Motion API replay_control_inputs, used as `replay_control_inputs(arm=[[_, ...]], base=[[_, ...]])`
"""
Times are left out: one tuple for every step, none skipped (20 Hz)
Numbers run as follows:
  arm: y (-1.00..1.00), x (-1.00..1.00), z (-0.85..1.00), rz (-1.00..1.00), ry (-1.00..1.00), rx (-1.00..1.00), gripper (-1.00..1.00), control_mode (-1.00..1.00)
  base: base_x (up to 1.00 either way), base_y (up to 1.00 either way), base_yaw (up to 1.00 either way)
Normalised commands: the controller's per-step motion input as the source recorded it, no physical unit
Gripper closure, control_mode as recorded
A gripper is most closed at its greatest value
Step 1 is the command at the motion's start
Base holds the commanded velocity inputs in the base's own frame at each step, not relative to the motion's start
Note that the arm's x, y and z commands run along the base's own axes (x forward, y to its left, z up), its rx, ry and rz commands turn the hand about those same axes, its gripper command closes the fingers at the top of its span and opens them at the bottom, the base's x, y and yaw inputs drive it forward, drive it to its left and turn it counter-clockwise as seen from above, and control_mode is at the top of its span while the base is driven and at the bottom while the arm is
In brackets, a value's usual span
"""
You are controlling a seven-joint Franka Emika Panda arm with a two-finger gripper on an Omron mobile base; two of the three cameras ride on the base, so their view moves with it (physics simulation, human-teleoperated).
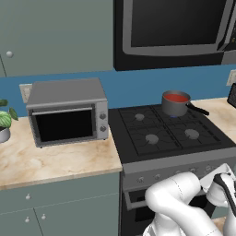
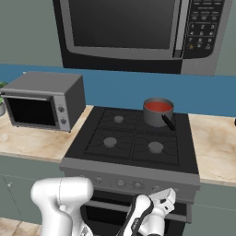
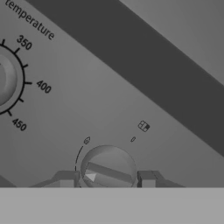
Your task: Wait until the marinara sauce is simmered to a deep red color and then turn off the stove.
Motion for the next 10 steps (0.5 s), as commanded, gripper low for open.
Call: replay_control_inputs(arm=[[0.00, 0.00, 0.00, 0.00, 0.00, 0.00, 1.00, -1.00], [0.00, 0.00, 0.00, 0.00, 0.00, 0.00, 1.00, -1.00], [0.00, 0.00, 0.00, 0.00, 0.00, 0.00, 1.00, -1.00], [0.00, 0.00, 0.00, 0.00, 0.00, 0.00, 1.00, -1.00], [0.00, 0.00, 0.00, 0.00, 0.00, 0.00, 1.00, -1.00], [0.00, 0.00, 0.00, 0.00, 0.00, 0.00, 1.00, -1.00], [0.00, 0.00, 0.00, 0.00, 0.00, 0.00, 1.00, -1.00], [0.00, 0.00, 0.00, 0.00, 0.00, 0.00, 1.00, -1.00], [0.00, 0.00, 0.00, 0.00, 0.00, 0.00, 1.00, -1.00], [0.00, 0.00, 0.00, 0.00, -0.02, 0.00, 1.00, -1.00]], base=[[0.00, 0.00, 0.00], [0.00, 0.00, 0.00], [0.00, 0.00, 0.00], [0.00, 0.00, 0.00], [0.00, 0.00, 0.00], [0.00, 0.00, 0.00], [0.00, 0.00, 0.00], [0.00, 0.00, 0.00], [0.00, 0.00, 0.00], [0.00, 0.00, 0.00]])
